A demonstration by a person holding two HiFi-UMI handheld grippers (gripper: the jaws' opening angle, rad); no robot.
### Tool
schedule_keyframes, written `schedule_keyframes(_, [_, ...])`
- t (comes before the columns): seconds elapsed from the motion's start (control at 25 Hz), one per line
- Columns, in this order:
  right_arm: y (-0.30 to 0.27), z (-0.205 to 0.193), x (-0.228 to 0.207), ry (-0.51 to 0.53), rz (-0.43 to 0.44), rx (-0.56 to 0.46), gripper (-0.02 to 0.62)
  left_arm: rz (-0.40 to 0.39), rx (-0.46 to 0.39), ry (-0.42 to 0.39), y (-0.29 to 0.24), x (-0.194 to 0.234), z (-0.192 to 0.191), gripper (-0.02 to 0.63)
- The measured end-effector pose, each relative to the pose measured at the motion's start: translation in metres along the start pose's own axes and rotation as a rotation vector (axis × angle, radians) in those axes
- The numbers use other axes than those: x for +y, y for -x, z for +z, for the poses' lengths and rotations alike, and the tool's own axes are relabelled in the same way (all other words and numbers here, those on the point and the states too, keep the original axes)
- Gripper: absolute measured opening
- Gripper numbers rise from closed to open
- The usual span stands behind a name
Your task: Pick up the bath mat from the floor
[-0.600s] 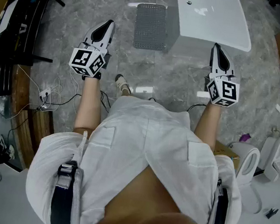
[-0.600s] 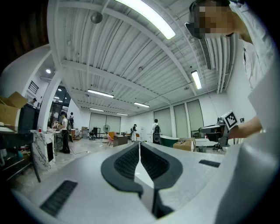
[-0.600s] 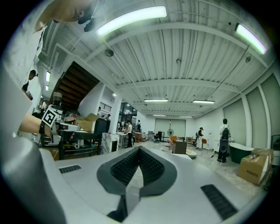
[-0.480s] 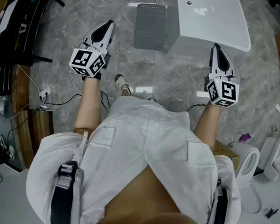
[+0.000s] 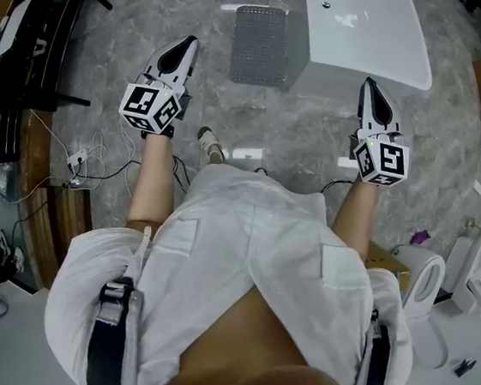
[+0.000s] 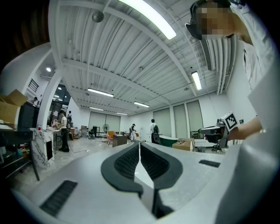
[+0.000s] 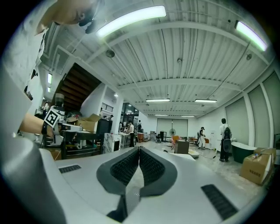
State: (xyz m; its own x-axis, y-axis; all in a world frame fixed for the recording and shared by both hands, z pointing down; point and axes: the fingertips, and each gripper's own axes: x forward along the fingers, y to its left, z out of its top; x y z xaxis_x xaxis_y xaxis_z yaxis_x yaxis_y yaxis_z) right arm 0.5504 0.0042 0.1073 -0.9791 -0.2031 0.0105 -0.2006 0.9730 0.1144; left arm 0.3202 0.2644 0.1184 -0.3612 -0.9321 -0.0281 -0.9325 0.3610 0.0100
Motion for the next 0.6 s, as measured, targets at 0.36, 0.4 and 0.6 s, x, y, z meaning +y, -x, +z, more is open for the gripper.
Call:
schedule_keyframes(0.36, [-0.016,-0.011,0.009,-0.008,0.027,0.027,0.029,0.008,-0.006,0.023,0.004,0.01,-0.006,0.017])
schedule_keyframes(0.4, [-0.019,-0.013,0.009,-0.01,0.028,0.029,0.029,0.01,-0.006,0.024,0.004,0.013,-0.007,0.017])
schedule_keyframes(0.6, [-0.042,-0.019,0.015,-0.017,0.031,0.049,0.029,0.031,0.011,0.031,0.006,0.034,-0.014,0.017])
